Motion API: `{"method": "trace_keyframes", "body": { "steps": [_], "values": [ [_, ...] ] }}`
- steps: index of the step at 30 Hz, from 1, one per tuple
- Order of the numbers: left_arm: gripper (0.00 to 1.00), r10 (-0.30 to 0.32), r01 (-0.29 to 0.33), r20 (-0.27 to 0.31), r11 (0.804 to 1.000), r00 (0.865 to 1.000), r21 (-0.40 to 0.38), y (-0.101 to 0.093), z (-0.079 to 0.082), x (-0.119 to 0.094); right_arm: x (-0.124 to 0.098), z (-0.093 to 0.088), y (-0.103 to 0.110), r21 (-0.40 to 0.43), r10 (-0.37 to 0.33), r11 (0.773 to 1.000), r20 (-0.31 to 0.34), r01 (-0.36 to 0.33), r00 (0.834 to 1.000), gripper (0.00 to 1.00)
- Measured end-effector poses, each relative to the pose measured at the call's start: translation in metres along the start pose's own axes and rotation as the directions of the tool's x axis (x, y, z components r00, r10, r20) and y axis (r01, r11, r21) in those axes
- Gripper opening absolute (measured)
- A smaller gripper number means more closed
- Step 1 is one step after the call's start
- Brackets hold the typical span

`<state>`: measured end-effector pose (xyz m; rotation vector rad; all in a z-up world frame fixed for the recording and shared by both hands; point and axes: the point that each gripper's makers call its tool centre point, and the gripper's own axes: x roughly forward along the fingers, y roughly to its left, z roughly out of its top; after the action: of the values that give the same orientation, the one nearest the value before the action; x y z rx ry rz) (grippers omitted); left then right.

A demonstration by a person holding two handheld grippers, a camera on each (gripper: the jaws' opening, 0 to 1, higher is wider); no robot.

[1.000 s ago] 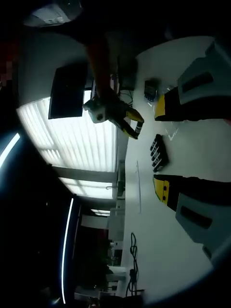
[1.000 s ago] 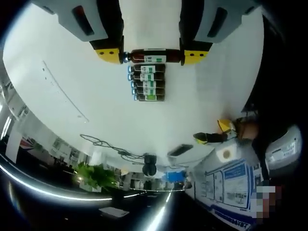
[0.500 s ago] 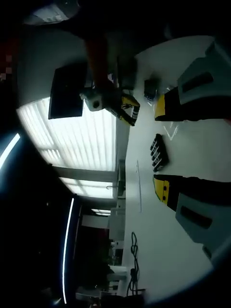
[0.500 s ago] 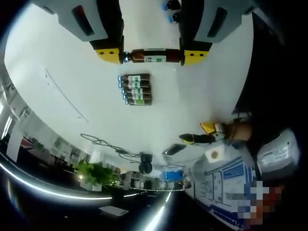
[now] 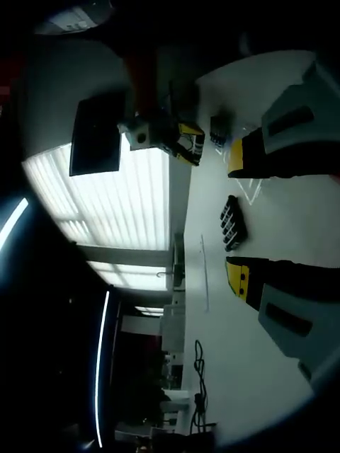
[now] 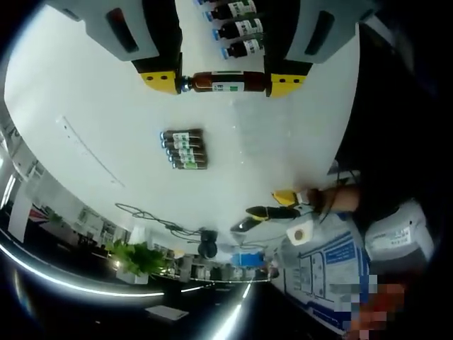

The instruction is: Grip medicine bottles put into box

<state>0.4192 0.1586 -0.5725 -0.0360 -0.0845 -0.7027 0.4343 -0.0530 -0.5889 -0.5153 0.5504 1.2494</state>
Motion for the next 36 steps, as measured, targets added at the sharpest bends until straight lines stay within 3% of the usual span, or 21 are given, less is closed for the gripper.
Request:
{"method": "trace_keyframes", "body": {
  "steps": [17,32,36],
  "values": [
    [0.37,0.003,-0.003,0.005,1.000,1.000,0.002,0.001,0.001,0.000,0.012,-0.013,0.041,-0.102,0.126,0.986,-0.046,-0.130,0.991,0.41],
    [0.37,0.005,-0.005,0.007,1.000,1.000,0.000,0.001,0.002,-0.001,0.023,-0.027,0.038,-0.105,0.152,0.982,-0.069,-0.158,0.986,0.41],
    [0.37,0.004,-0.004,0.006,1.000,1.000,-0.001,0.001,0.001,-0.001,0.023,-0.021,0.036,-0.085,0.149,0.985,-0.043,-0.152,0.988,0.35]
  ]
}}
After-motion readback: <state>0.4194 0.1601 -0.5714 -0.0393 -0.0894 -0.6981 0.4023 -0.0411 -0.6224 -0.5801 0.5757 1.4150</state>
